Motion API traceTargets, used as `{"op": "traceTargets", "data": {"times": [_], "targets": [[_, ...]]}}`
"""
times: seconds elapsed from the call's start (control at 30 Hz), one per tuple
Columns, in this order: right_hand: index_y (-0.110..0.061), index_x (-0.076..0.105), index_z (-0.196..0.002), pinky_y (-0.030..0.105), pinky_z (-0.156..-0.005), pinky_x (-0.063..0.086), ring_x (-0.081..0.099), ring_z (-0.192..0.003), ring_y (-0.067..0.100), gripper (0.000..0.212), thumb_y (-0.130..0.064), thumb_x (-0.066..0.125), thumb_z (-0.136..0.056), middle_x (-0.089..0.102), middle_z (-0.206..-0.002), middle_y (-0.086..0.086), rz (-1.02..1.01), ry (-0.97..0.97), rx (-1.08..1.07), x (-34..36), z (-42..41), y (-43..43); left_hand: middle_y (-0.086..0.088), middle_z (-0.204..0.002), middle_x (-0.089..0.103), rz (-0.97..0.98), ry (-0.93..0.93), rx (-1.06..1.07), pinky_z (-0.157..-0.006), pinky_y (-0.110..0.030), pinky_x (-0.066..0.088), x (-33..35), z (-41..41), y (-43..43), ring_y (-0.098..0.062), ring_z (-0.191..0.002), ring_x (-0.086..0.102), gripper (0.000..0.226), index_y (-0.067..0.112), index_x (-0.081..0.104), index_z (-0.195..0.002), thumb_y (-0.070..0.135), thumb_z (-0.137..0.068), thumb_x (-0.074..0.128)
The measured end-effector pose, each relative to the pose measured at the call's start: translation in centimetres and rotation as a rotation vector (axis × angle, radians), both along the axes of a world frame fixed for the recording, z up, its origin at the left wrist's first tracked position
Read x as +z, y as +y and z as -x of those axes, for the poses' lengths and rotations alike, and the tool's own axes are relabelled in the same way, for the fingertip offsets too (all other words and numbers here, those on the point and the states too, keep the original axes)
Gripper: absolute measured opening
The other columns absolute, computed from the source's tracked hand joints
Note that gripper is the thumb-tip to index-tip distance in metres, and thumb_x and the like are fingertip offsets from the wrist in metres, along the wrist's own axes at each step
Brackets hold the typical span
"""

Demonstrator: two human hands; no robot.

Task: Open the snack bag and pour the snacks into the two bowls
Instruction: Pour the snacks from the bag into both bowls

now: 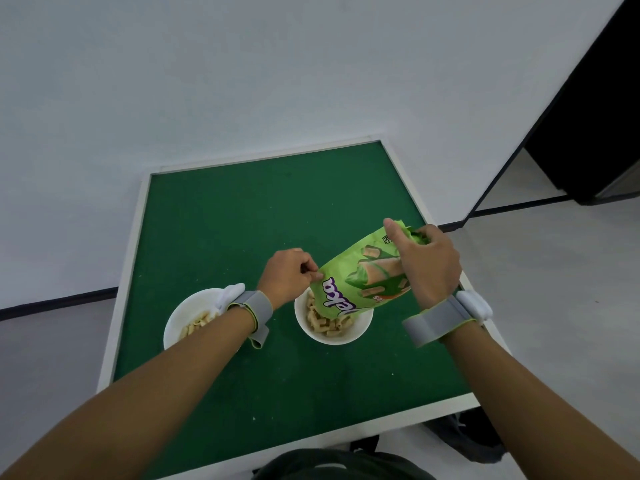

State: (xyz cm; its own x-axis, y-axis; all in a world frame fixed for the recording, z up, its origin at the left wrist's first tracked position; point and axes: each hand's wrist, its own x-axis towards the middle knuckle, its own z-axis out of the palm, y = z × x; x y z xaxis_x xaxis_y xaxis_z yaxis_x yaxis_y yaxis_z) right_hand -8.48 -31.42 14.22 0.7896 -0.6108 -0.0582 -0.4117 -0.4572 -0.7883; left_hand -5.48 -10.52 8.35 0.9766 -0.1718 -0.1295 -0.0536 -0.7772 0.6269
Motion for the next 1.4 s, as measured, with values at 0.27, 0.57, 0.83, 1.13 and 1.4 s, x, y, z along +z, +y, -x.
{"op": "traceTargets", "data": {"times": [0.27, 0.57, 0.83, 1.13, 1.4], "targets": [[-0.023, 0.059, -0.082, 0.033, -0.068, 0.040, 0.057, -0.078, 0.024, 0.061, -0.081, 0.054, -0.063, 0.064, -0.082, -0.002, 0.113, -0.003, 0.020, 1.0, -0.3, 1.2, 0.007, -0.077, 0.058, 0.001, -0.017, 0.033, -0.072, -0.029, 0.046, -0.1, 0.3, 0.2, -0.016, -0.075, 0.057, 0.008, 0.016, 0.069, -0.073, 0.020, -0.078, 0.074], [-0.021, 0.064, -0.095, 0.030, -0.062, 0.034, 0.062, -0.080, 0.028, 0.072, -0.083, 0.049, -0.062, 0.067, -0.088, 0.003, 0.326, -0.018, 0.039, 1.5, -0.7, 3.3, 0.003, -0.080, 0.061, -0.009, -0.010, 0.067, -0.071, -0.028, 0.047, -0.9, 0.7, 0.7, -0.018, -0.075, 0.058, 0.005, 0.016, 0.072, -0.076, 0.020, -0.078, 0.074], [-0.018, 0.061, -0.105, 0.031, -0.064, 0.035, 0.062, -0.083, 0.032, 0.074, -0.081, 0.051, -0.066, 0.063, -0.093, 0.007, 0.426, 0.010, 0.142, 2.3, -1.0, 4.9, 0.003, -0.080, 0.061, 0.004, -0.011, 0.099, -0.069, -0.028, 0.044, -1.4, 1.2, 1.2, -0.019, -0.076, 0.058, 0.008, 0.013, 0.075, -0.082, 0.020, -0.077, 0.074], [-0.018, 0.061, -0.107, 0.031, -0.064, 0.036, 0.063, -0.083, 0.033, 0.077, -0.082, 0.048, -0.067, 0.064, -0.094, 0.008, 0.475, 0.021, 0.181, 2.5, -1.0, 5.4, 0.001, -0.081, 0.061, 0.012, 0.000, 0.114, -0.069, -0.027, 0.043, -1.5, 1.4, 1.6, -0.020, -0.076, 0.059, 0.008, 0.012, 0.074, -0.081, 0.020, -0.078, 0.073], [-0.016, 0.062, -0.103, 0.031, -0.063, 0.040, 0.063, -0.080, 0.032, 0.072, -0.078, 0.050, -0.067, 0.064, -0.094, 0.008, 0.548, -0.014, 0.228, 3.1, -1.1, 6.4, -0.004, -0.082, 0.066, -0.004, -0.025, 0.060, -0.071, -0.032, 0.050, -1.3, 1.8, 1.5, -0.023, -0.076, 0.061, 0.011, 0.009, 0.074, -0.082, 0.020, -0.078, 0.073]]}}
